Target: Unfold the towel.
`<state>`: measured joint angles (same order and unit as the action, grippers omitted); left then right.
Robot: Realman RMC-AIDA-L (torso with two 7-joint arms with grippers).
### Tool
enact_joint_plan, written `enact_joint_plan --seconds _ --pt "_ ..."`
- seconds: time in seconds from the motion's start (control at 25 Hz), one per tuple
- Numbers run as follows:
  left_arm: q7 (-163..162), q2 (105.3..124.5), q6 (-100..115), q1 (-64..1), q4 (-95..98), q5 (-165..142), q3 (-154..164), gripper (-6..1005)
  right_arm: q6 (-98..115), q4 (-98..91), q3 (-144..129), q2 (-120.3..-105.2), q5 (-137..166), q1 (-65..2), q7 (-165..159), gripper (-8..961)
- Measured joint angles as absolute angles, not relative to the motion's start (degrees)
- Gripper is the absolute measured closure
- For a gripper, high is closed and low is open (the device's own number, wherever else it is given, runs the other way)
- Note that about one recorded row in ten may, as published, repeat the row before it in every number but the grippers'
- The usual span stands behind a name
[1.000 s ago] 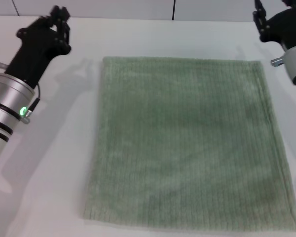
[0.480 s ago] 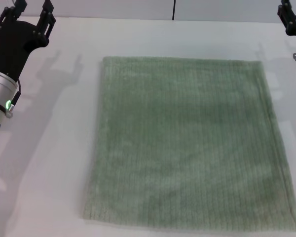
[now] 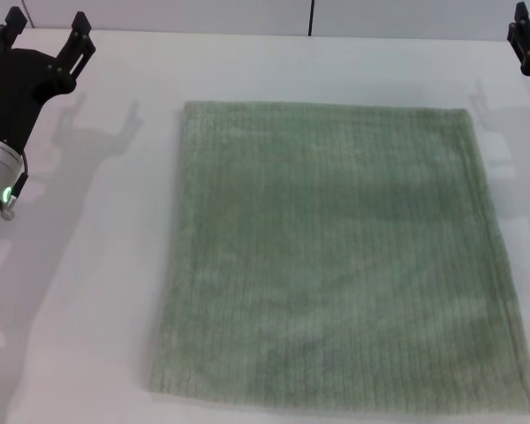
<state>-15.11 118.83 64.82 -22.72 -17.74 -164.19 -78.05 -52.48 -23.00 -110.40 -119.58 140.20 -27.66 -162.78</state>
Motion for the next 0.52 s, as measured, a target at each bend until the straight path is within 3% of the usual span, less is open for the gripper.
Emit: enact_joint_plan --seconds 0.08,0.52 --pt "-15.2 118.84 64.7 -22.7 -17.2 -164.0 -78.0 137 -52.3 -23.0 -110.6 -119.51 140.2 -28.0 -162.8 218" --pt "-15.3 119.06 64.6 -22.9 -16.1 -162.2 -77.8 136 -52.4 -22.9 -110.7 -119.29 140.5 -28.8 -162.9 217"
